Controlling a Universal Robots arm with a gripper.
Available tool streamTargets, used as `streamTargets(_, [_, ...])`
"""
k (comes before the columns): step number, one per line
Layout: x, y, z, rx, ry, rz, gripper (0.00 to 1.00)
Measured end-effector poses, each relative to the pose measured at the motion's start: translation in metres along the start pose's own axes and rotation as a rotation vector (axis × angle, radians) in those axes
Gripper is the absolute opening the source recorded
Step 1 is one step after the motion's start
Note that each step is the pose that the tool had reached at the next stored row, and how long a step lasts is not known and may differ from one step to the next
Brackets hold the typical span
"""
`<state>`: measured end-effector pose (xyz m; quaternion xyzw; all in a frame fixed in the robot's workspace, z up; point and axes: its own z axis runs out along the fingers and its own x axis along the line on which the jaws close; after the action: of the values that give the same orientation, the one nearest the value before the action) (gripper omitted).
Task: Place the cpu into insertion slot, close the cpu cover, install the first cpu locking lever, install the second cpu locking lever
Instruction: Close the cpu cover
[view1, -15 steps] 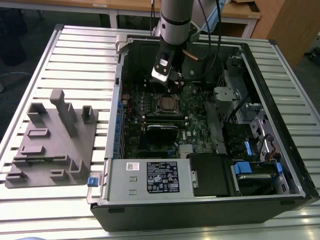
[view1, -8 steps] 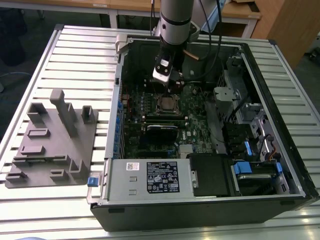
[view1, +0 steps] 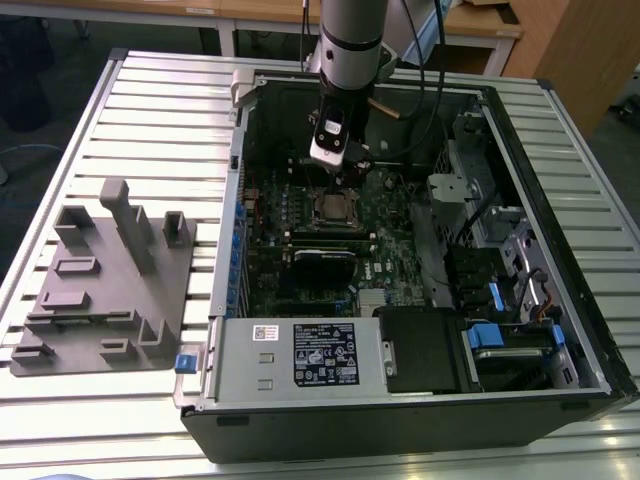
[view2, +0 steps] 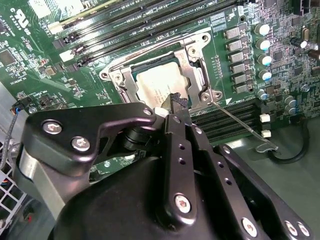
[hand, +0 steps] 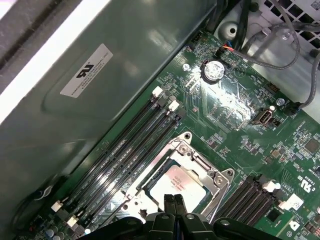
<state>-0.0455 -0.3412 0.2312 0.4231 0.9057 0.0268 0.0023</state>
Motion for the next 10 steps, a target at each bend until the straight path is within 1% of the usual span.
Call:
streamTargets(8, [0.0,0.0,0.0,0.0,0.0,-0.001,0.11])
streamTargets(10, [0.0,0.0,0.0,0.0003,0.0008,-0.015,0.11])
